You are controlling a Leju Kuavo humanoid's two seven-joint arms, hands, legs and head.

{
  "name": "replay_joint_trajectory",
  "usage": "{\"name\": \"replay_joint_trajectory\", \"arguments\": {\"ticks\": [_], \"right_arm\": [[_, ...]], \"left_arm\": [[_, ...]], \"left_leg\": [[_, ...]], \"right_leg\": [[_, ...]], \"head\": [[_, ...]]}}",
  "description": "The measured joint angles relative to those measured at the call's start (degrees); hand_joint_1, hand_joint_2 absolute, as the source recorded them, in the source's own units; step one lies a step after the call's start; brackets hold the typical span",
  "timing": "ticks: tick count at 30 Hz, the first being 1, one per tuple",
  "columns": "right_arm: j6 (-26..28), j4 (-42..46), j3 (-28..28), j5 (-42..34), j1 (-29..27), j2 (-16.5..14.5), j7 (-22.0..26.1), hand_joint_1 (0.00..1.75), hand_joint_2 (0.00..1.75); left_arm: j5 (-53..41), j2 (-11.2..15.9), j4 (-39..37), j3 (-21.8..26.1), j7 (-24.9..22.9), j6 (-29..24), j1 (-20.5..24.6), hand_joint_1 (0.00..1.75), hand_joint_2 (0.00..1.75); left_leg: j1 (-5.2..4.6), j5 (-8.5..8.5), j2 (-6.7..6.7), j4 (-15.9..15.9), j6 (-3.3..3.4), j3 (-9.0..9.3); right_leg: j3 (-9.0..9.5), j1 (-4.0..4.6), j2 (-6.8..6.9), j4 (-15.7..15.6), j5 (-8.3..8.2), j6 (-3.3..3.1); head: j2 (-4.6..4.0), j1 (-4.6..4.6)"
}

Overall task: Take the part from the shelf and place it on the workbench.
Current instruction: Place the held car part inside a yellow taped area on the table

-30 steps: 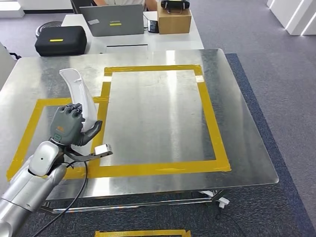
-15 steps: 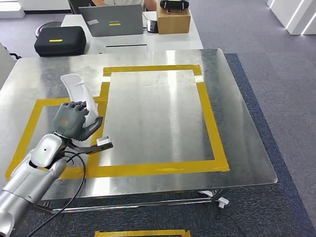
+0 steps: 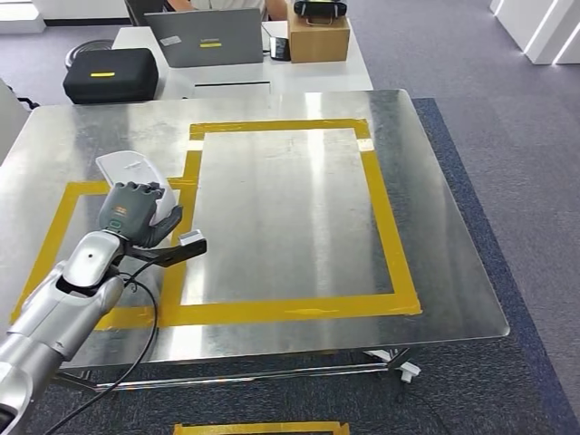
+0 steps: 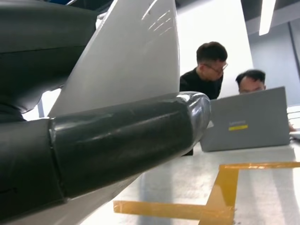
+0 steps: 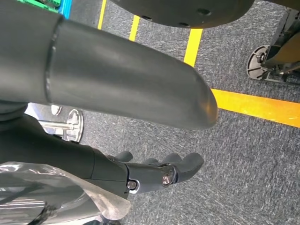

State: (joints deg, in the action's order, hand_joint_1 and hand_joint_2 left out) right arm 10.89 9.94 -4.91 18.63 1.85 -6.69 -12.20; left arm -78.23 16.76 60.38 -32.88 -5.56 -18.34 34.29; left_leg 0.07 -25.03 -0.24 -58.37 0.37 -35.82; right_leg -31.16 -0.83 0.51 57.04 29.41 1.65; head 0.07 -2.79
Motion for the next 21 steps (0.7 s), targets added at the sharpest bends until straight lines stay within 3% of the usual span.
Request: {"name": "replay_joint_trajectory", "arguments": {"ticks": [21], "right_arm": [[0.2,0.0,1.2,0.0,0.0,-0.1,0.0,0.00,0.00]], "left_arm": [[-0.3,-0.5,-1.0,-1.3,-3.2,10.4,1.9,1.75,0.00]], "left_leg": [[0.00,0.00,0.00,0.0,0.00,0.00]], "right_leg": [[0.00,0.00,0.00,0.0,0.00,0.00]], "head": [[-0.01,0.00]]}}
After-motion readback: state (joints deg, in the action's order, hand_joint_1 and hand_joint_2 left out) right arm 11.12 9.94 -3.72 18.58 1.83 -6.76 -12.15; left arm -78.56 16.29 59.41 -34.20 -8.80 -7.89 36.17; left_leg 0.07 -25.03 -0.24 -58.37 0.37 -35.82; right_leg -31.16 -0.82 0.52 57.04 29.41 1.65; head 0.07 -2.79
